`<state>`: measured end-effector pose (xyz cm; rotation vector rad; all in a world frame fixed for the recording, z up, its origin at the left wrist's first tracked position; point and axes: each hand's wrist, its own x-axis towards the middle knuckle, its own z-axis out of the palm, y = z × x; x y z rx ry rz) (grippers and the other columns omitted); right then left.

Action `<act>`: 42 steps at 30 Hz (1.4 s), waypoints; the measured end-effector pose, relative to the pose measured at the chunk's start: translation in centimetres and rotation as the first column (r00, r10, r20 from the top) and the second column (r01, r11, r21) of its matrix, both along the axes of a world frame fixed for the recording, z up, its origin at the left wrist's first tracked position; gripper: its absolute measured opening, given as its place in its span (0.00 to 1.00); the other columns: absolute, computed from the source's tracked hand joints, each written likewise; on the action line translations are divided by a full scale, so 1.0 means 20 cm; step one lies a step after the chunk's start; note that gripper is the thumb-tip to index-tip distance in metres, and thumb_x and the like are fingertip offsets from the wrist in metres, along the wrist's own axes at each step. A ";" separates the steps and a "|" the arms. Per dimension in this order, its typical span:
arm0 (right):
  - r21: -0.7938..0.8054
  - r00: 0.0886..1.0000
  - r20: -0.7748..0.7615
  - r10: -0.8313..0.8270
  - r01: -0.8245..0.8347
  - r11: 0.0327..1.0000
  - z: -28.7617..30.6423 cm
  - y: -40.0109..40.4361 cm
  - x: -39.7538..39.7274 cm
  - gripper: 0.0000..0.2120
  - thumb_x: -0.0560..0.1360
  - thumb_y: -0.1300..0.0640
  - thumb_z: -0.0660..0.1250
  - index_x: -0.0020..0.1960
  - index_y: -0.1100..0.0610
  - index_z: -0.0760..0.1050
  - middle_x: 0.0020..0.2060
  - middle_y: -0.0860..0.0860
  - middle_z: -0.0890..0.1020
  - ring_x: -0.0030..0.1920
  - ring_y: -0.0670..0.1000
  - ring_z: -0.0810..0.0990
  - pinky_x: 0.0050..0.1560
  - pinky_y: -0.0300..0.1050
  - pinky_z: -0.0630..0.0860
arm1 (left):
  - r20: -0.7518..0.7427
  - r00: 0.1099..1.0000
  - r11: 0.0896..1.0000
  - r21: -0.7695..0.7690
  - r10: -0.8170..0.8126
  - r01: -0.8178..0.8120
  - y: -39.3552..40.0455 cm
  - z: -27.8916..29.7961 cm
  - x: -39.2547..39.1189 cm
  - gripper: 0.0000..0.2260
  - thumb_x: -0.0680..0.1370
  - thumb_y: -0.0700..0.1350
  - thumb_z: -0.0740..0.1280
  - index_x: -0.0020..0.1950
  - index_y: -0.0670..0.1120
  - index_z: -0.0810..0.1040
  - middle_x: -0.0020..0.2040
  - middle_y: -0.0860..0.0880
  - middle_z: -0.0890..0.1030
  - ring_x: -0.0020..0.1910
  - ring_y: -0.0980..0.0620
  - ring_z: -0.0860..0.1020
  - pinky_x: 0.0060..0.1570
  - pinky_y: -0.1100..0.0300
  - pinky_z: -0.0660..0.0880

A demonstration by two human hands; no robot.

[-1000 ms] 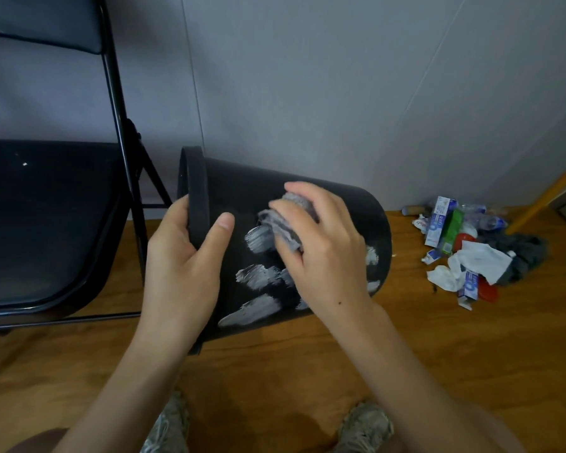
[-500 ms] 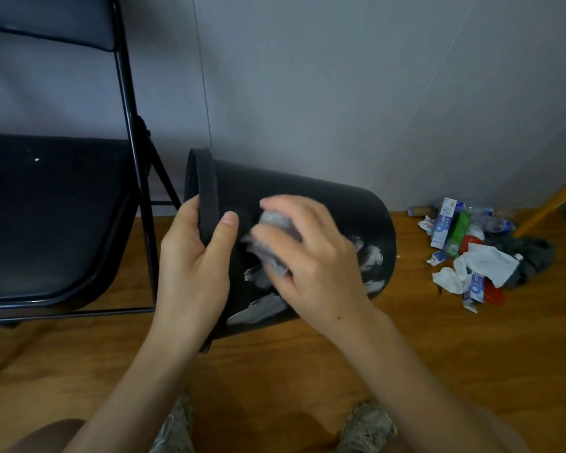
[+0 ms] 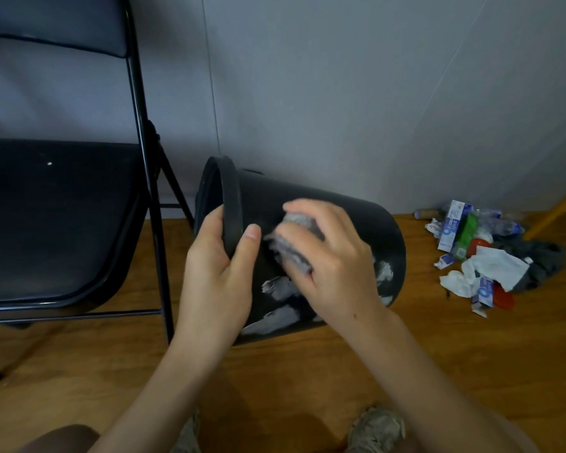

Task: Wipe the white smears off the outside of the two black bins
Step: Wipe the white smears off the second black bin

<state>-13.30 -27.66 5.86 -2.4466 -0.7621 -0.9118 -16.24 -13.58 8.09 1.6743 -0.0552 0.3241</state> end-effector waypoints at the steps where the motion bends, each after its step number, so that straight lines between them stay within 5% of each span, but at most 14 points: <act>1: 0.020 0.999 -0.021 -0.036 0.036 0.999 0.02 0.01 0.02 0.11 0.73 0.58 0.69 0.53 0.61 0.81 0.57 0.59 0.79 0.60 0.56 0.76 0.51 0.43 0.78 | -0.002 1.000 1.000 -0.006 0.000 0.000 -0.01 0.00 0.00 0.08 0.80 0.42 0.61 0.57 0.51 0.75 0.46 0.56 0.81 0.46 0.59 0.80 0.41 0.70 0.75; 8: -0.045 0.997 0.038 0.060 -0.059 0.997 -0.03 0.00 -0.05 0.09 0.73 0.57 0.70 0.51 0.60 0.81 0.57 0.58 0.80 0.62 0.56 0.73 0.56 0.42 0.75 | -0.016 1.000 0.999 -0.033 -0.011 0.011 0.01 -0.01 0.00 0.08 0.80 0.43 0.60 0.57 0.49 0.75 0.47 0.55 0.81 0.47 0.56 0.80 0.43 0.67 0.76; 12: 0.007 1.000 -0.019 -0.011 0.011 1.000 0.03 0.04 0.01 0.11 0.72 0.56 0.69 0.53 0.60 0.81 0.57 0.58 0.79 0.59 0.55 0.75 0.51 0.41 0.76 | -0.026 1.000 0.998 -0.068 0.009 -0.011 0.01 0.00 0.00 0.09 0.81 0.44 0.61 0.60 0.48 0.75 0.48 0.50 0.82 0.48 0.53 0.81 0.46 0.56 0.79; 17: 0.010 1.000 0.012 0.012 -0.012 1.000 0.01 0.04 0.00 0.11 0.73 0.57 0.69 0.52 0.60 0.81 0.57 0.58 0.79 0.60 0.55 0.74 0.51 0.41 0.76 | 0.003 1.000 0.999 -0.033 0.030 -0.030 0.02 0.02 0.01 0.09 0.81 0.44 0.60 0.60 0.46 0.75 0.43 0.54 0.81 0.45 0.55 0.80 0.41 0.64 0.76; 23: 0.051 0.999 -0.007 -0.050 0.050 0.997 0.03 0.02 0.04 0.11 0.72 0.57 0.69 0.52 0.61 0.81 0.56 0.58 0.79 0.59 0.56 0.76 0.49 0.43 0.78 | -0.035 0.999 0.996 -0.089 0.022 -0.025 0.03 0.02 0.02 0.09 0.80 0.45 0.61 0.60 0.49 0.75 0.48 0.51 0.82 0.49 0.53 0.81 0.47 0.54 0.78; 28: 0.019 1.000 -0.014 0.022 -0.021 1.000 -0.02 0.06 -0.01 0.10 0.72 0.57 0.70 0.51 0.60 0.81 0.57 0.57 0.79 0.60 0.56 0.75 0.54 0.42 0.75 | -0.006 1.000 0.998 -0.051 0.023 -0.024 0.04 0.01 0.01 0.09 0.81 0.43 0.60 0.59 0.47 0.76 0.46 0.53 0.81 0.47 0.55 0.81 0.44 0.62 0.77; 35: 0.119 0.997 -0.071 -0.027 0.036 0.992 0.02 0.09 0.05 0.11 0.73 0.58 0.70 0.53 0.61 0.81 0.58 0.58 0.79 0.60 0.56 0.77 0.54 0.45 0.78 | -0.008 0.999 0.999 -0.040 0.031 -0.031 0.01 0.00 0.00 0.09 0.81 0.43 0.61 0.60 0.49 0.75 0.47 0.51 0.81 0.48 0.54 0.81 0.47 0.57 0.78; 42: 0.059 0.998 -0.002 0.060 -0.060 0.996 -0.03 0.06 -0.01 0.11 0.73 0.58 0.71 0.53 0.62 0.81 0.57 0.59 0.80 0.61 0.56 0.77 0.57 0.44 0.78 | -0.019 1.000 0.999 -0.045 0.012 -0.012 0.01 -0.01 0.00 0.09 0.81 0.42 0.60 0.59 0.48 0.75 0.50 0.49 0.81 0.51 0.52 0.81 0.51 0.51 0.79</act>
